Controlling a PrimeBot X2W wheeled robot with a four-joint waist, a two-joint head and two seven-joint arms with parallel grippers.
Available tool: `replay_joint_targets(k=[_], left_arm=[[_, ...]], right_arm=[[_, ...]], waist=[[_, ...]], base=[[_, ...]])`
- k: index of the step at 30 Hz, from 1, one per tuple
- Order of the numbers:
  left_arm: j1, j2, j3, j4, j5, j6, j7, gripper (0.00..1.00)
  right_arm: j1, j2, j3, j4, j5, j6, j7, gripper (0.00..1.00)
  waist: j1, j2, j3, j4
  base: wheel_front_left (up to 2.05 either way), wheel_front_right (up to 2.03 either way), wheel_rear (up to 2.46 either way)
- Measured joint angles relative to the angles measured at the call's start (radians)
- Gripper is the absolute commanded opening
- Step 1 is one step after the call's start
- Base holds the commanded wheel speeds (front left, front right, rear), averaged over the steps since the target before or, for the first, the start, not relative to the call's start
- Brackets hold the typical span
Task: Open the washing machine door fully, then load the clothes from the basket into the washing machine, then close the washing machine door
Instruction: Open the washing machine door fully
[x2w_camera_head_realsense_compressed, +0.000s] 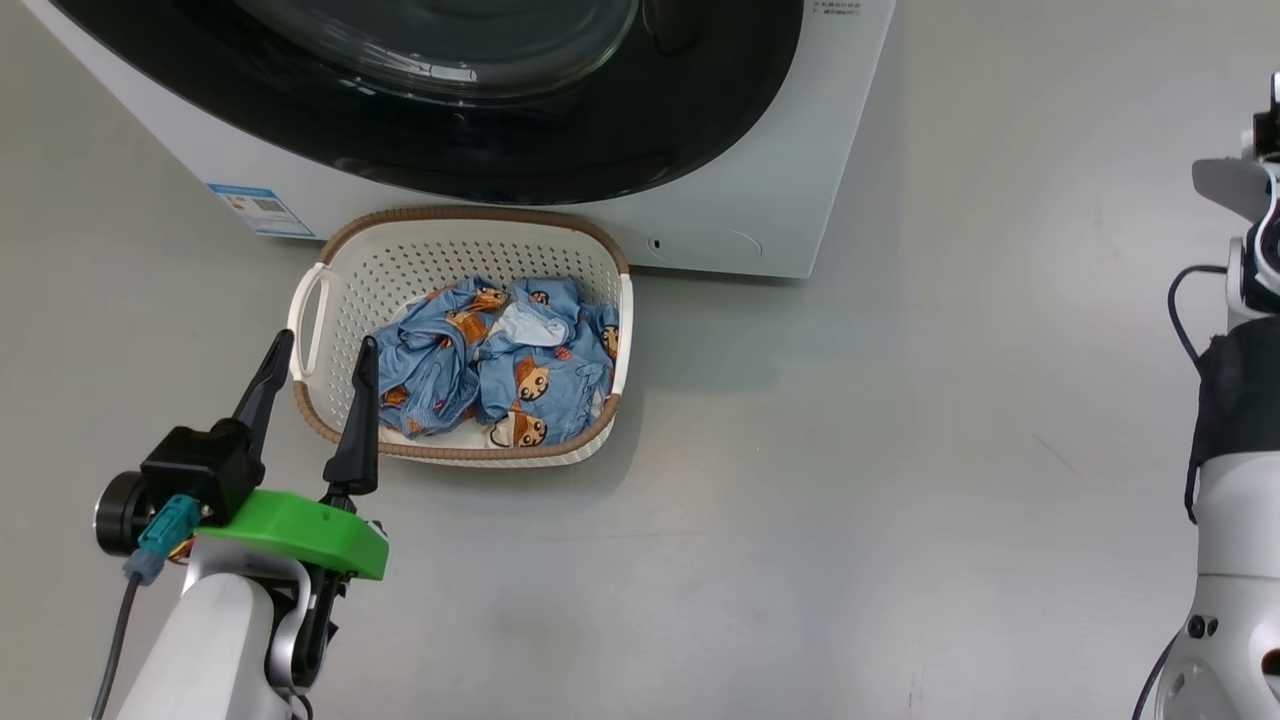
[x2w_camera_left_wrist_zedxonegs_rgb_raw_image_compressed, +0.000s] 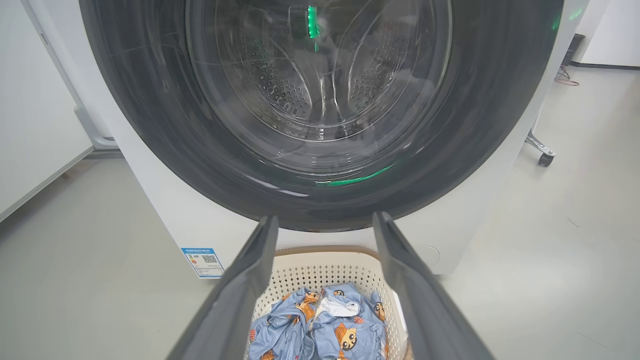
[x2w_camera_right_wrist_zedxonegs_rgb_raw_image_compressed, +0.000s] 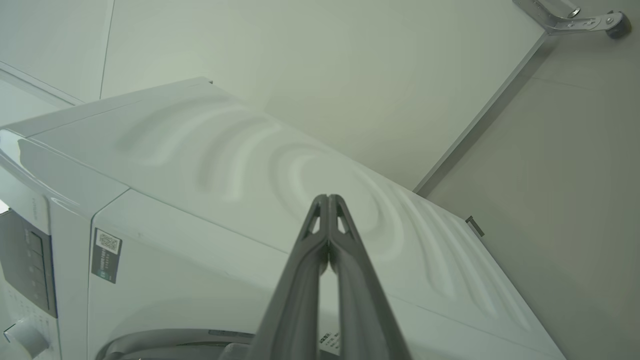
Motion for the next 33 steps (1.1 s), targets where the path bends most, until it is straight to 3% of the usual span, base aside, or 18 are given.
replay_joint_targets(k=[8,20,33], left_arm=[[-0.023,-0.01,-0.015,0.0,0.0,0.0,0.0,1.0],[-0.041,-0.032,-0.013,0.0,0.0,0.0,0.0,1.0],[-0.073,-0.058,-0.019,-0.007,-0.002,0.0,0.0,1.0]], right_arm=[[-0.081,0.0,0.031,0.03,0.11,-0.042,0.158,0.0],[-0.143,0.0,0.147,0.054,0.184,-0.077,0.383,0.0],[-0.235,-0.001,0.224,0.049,0.191,-0.117,0.483,0.0]], waist=[[0.0,0.0,0.034,0.023],[0.0,0.0,0.075,0.056],[0.0001,0.0,0.132,0.09]], base=[[0.0,0.0,0.0],[0.0,0.0,0.0],[0.0,0.0,0.0]])
